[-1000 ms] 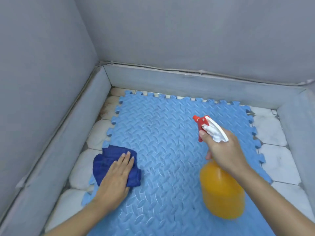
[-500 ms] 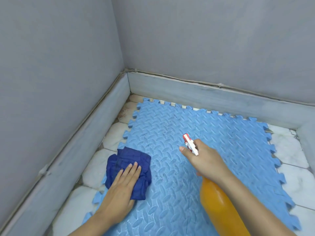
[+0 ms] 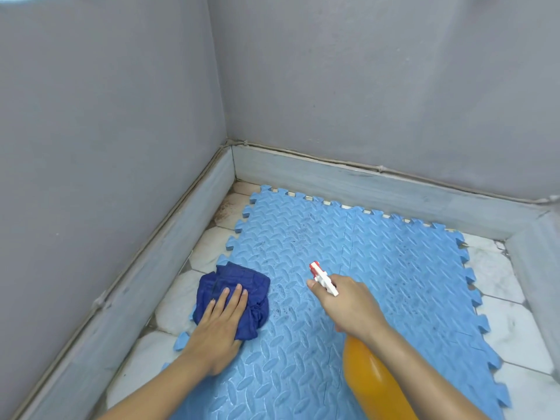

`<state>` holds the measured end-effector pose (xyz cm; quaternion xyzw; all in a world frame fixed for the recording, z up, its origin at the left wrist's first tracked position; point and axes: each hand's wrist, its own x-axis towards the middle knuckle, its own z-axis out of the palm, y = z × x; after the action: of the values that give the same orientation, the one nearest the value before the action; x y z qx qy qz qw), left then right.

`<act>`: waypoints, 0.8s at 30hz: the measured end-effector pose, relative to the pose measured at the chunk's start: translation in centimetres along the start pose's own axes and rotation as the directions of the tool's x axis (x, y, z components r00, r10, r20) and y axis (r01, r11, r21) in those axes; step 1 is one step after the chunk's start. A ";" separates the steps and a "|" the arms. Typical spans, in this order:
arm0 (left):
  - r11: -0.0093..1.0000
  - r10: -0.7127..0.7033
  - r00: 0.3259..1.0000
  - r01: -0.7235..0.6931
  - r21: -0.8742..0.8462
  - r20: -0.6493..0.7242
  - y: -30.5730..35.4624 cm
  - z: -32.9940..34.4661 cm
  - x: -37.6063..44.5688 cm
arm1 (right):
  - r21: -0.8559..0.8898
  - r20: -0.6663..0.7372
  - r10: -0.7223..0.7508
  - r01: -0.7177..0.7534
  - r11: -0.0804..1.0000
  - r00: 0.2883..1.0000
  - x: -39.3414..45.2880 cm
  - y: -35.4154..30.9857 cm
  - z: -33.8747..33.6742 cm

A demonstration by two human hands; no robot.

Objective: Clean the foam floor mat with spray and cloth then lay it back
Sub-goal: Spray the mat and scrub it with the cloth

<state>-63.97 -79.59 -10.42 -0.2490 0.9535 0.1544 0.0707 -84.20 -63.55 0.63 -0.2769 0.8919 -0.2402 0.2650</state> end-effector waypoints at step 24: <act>0.977 0.210 0.978 -0.210 -0.040 -0.010 0.3 -0.9 2.8 | 0.213 -0.088 0.169 -0.147 0.966 0.982 0.4 1.2 -2.2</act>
<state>-66.62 -80.93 -10.09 -0.1489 0.9713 0.1796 0.0463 -86.24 -62.29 1.42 -0.1628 0.8942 -0.3236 0.2631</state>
